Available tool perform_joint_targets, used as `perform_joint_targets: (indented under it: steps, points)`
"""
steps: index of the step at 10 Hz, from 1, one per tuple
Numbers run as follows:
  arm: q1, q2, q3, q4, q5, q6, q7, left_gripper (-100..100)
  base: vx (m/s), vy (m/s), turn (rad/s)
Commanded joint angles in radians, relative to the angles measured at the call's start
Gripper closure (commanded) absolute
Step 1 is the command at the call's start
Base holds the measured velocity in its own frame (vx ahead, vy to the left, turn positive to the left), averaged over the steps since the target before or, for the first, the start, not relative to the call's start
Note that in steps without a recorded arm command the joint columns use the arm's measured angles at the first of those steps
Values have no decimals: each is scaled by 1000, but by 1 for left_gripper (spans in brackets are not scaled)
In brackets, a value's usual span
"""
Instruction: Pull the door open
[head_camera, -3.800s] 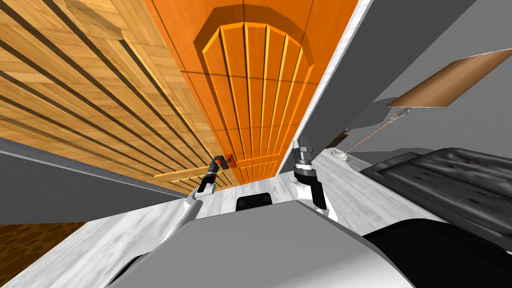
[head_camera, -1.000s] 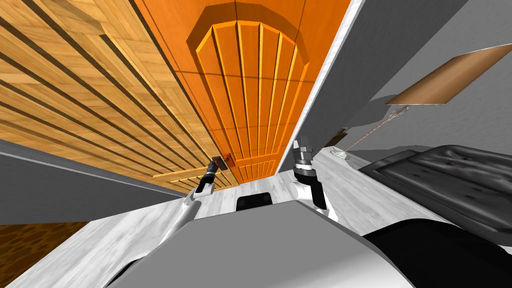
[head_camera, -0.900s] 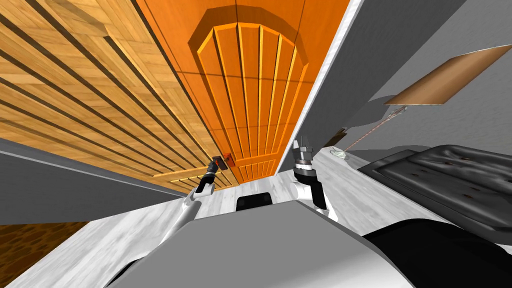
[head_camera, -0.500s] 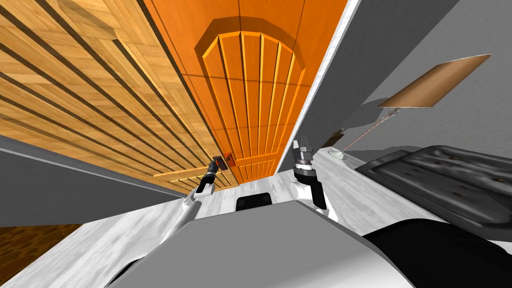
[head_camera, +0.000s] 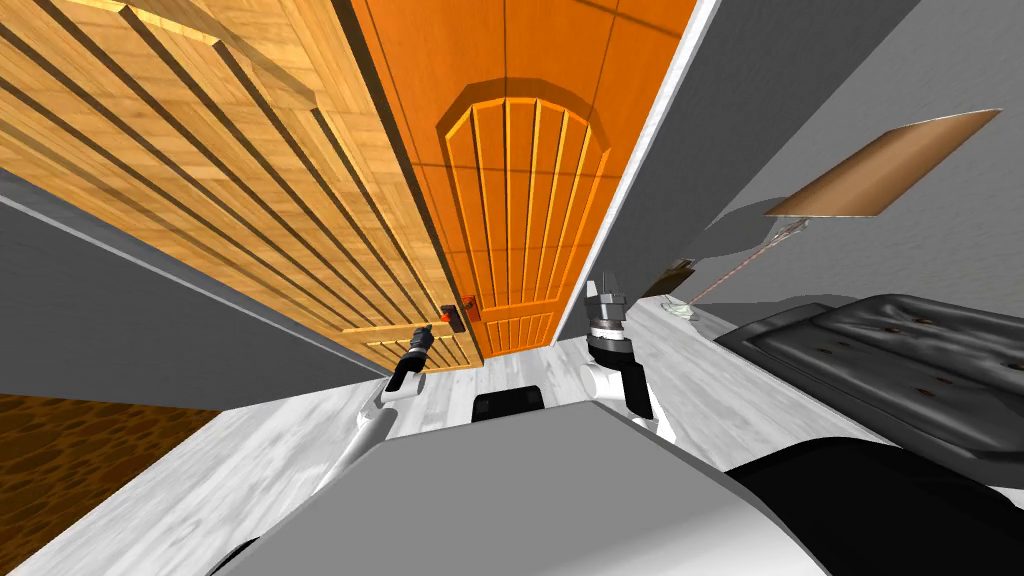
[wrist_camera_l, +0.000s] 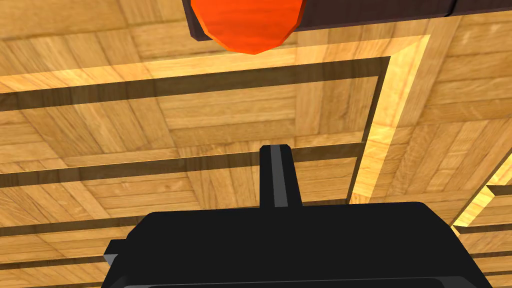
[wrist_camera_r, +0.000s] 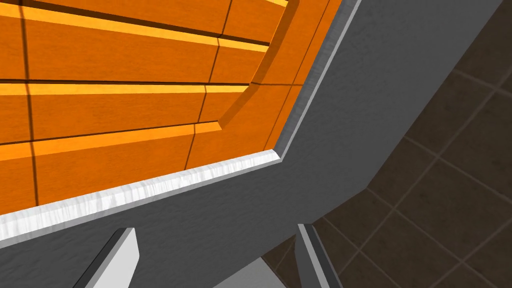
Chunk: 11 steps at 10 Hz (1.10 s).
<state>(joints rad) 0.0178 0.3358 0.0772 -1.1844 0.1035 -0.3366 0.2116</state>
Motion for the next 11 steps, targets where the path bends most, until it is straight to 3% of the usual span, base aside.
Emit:
perform_joint_targets:
  steps: [1,5,6,7,11]
  points:
    - [7,-2,-21,-16,-2,-6,9,-100,-213,0,-83]
    - [14,-7,-73,-50,-7,-20,26,-100,-191,-24,-78]
    - [15,-5,-66,-47,-6,-18,24,-100,-73,-9,-13]
    - [27,2,-38,-20,-3,-20,18,-100,24,94,146]
    - [18,-3,-25,0,-3,-26,10,-100,125,76,19]
